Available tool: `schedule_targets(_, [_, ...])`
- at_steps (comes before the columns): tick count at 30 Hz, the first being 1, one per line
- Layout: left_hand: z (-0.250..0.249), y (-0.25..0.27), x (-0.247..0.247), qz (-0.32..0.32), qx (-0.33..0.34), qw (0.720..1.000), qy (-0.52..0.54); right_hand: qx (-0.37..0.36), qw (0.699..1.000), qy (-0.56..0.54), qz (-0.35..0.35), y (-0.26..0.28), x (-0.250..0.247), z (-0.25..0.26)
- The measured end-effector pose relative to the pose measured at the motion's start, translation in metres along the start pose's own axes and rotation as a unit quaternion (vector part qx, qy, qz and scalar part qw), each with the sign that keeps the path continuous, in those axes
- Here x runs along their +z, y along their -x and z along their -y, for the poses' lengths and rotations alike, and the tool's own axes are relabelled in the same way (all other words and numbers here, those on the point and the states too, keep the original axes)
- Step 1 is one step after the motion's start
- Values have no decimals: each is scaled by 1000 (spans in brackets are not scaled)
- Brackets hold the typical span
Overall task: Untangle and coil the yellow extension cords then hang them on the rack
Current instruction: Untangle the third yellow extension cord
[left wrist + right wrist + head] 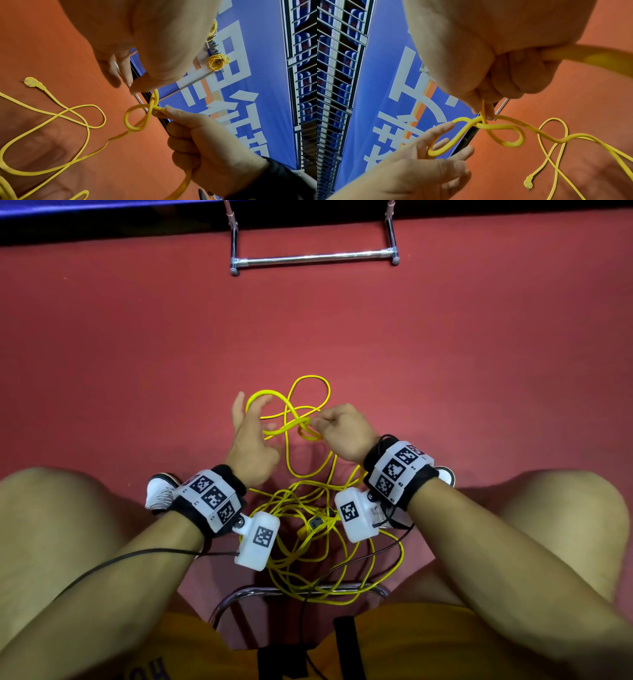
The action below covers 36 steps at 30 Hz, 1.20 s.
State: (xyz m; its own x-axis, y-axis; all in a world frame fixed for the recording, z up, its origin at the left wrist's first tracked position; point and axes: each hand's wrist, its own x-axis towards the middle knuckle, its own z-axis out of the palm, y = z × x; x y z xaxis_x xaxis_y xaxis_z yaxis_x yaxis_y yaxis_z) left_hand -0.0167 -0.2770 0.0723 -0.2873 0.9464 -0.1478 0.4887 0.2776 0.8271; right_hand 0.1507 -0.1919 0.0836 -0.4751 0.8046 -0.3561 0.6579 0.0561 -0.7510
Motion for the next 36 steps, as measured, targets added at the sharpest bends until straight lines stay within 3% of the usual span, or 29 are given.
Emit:
schedule_targets(6, [-6, -1, -7, -31, 39, 999, -17, -17, 997, 58, 38, 4, -4, -1])
schedule_targets(11, [-6, -1, -10, 6, 42, 993, -108, -35, 993, 86, 75, 1, -6, -4])
schedule_targets(15, [1, -3, -10, 32, 12, 987, -158, -37, 995, 53, 80, -2, -11, -9])
schedule_targets(18, [3, -6, -13, 46, -72, 987, -139, -29, 998, 0, 51, -4, -16, -10])
schedule_targets(21, [-1, -13, -17, 24, -197, 979, 54, -23, 998, -51, 19, -5, -20, -11])
schedule_targets(23, [-8, -13, -22, 20, -269, 944, 187, -29, 997, -78, 3, -7, -22, -12])
schedule_targets(25, [-15, -12, -29, 36, -300, 914, 269, -29, 996, -81, -2, -9, -22, -14])
schedule_targets(29, [-26, -14, -40, 48, -321, 854, 406, -5, 997, -70, -22, -16, -15, -27])
schedule_targets(31, [-31, -13, -41, 68, -318, 838, 439, 2, 997, -60, -54, -16, -9, -32])
schedule_targets(33, [-35, -11, -39, 78, -311, 828, 460, -32, 995, -45, -86, -12, -6, -31])
schedule_targets(36, [-39, -10, -37, 42, -290, 807, 513, -81, 991, -55, -91, -9, 3, -28])
